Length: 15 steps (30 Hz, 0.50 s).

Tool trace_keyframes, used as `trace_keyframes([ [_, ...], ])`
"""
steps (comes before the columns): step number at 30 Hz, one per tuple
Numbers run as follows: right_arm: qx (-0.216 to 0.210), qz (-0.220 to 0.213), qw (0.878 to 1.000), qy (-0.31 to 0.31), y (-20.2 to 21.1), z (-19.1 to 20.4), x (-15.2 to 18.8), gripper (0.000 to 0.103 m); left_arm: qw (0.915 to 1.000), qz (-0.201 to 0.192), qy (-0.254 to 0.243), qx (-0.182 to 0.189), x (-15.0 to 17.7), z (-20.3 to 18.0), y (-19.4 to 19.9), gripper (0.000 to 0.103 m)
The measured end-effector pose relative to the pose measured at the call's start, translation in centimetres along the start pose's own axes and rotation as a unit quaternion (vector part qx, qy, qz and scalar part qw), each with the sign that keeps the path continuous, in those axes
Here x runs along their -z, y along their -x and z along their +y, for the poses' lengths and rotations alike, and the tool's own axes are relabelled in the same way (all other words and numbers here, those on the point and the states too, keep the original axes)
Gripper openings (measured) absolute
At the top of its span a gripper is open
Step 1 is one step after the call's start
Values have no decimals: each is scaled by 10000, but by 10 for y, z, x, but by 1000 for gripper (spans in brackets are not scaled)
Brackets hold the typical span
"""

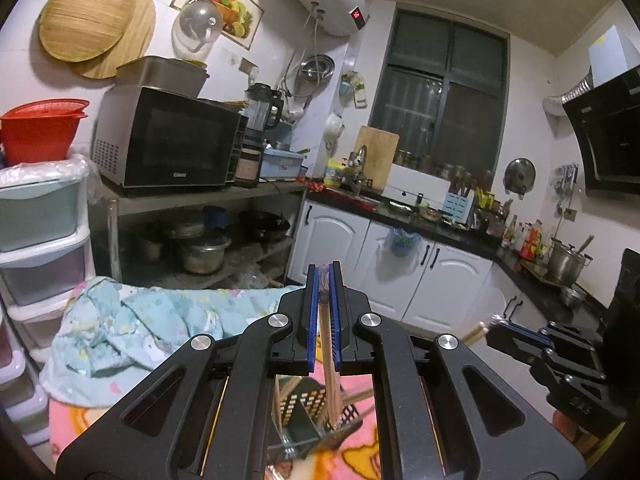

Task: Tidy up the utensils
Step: 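Lift the chopsticks with both tools and carry them above the caddy, then lower the chopsticks into the caddy and open both tools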

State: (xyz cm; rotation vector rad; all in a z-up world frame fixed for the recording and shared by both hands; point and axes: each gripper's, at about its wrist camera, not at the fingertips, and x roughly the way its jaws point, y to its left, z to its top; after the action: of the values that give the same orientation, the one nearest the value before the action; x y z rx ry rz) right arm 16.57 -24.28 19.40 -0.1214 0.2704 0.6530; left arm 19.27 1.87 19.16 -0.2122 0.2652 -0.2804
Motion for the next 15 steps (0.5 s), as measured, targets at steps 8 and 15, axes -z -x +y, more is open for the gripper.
trace_keyframes([
  [8, 108, 123, 9997, -159, -15, -9, 0, 2, 9996, -28, -145, -238, 7, 1, -20, 3],
  [15, 178, 289, 9991, -267, -33, -12, 9, 2, 9985, 8, -339, -429, 24, 7, -35, 3],
])
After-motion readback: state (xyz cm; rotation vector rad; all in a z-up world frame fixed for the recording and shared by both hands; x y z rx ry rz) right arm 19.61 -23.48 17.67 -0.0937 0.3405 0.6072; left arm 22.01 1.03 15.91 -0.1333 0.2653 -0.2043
